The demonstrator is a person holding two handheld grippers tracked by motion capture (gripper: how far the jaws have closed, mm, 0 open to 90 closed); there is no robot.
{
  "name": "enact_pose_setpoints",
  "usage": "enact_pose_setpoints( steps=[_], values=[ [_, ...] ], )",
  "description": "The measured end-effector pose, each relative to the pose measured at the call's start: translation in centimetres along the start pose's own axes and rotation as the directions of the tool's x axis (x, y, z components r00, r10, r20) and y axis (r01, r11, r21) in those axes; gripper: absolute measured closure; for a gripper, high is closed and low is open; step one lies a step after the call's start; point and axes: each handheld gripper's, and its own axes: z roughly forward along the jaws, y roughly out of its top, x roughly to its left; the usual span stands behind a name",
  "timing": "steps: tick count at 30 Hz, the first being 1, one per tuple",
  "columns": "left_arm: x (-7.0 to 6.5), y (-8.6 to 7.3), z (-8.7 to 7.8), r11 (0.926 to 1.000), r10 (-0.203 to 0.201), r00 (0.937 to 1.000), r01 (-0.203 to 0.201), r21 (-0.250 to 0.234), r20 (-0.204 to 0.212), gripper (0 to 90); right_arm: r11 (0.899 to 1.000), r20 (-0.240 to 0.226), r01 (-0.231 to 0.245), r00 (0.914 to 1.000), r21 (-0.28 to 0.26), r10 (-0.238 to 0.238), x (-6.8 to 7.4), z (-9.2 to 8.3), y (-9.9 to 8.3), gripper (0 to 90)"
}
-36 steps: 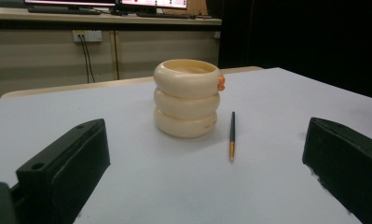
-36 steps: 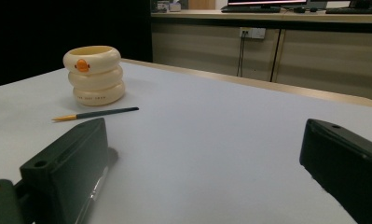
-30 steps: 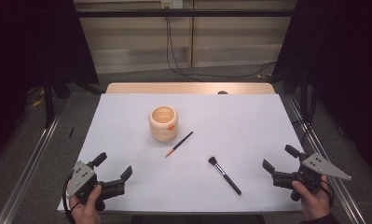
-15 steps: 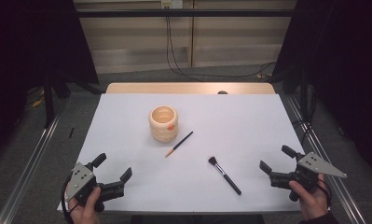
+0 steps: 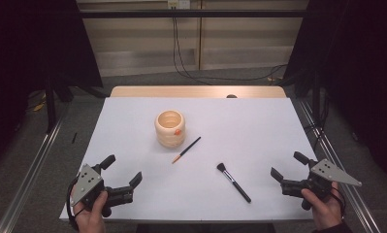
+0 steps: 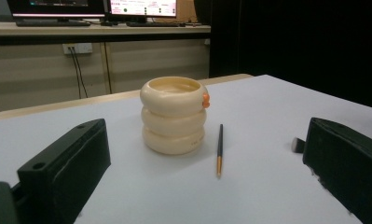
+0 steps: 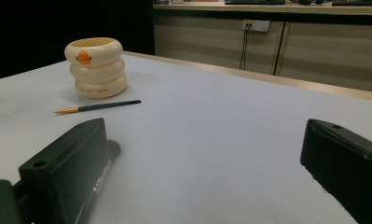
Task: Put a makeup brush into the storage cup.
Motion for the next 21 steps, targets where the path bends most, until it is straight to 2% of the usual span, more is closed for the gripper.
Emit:
enact_pose_setpoints(
  steps=[8,10,14,21],
  values=[
    [-0.2,1.4,1.0,0.9998,0.01,0.9997,-0.009,-0.018,0.023,0.4,1.0,0.004,0.004,1.0,-0.004,-0.004,0.1,0.0,0.0,0.4],
    [-0.2,1.7,1.2,0.9997,0.011,0.9998,-0.011,-0.023,0.017,0.0,1.0,0.0,0.005,1.0,0.0,-0.005,0.1,0.0,0.0,0.4],
    [-0.4,2.6,1.9,0.9995,0.009,0.9993,-0.008,-0.032,0.035,0.1,1.0,-0.003,0.006,1.0,0.003,-0.006,0.1,0.1,0.0,0.5],
    [-0.9,3.7,2.8,0.9984,0.027,0.9977,-0.024,-0.05,0.062,0.1,1.0,-0.011,0.007,0.9999,0.004,-0.007,0.1,0.1,0.0,0.4]
  ],
)
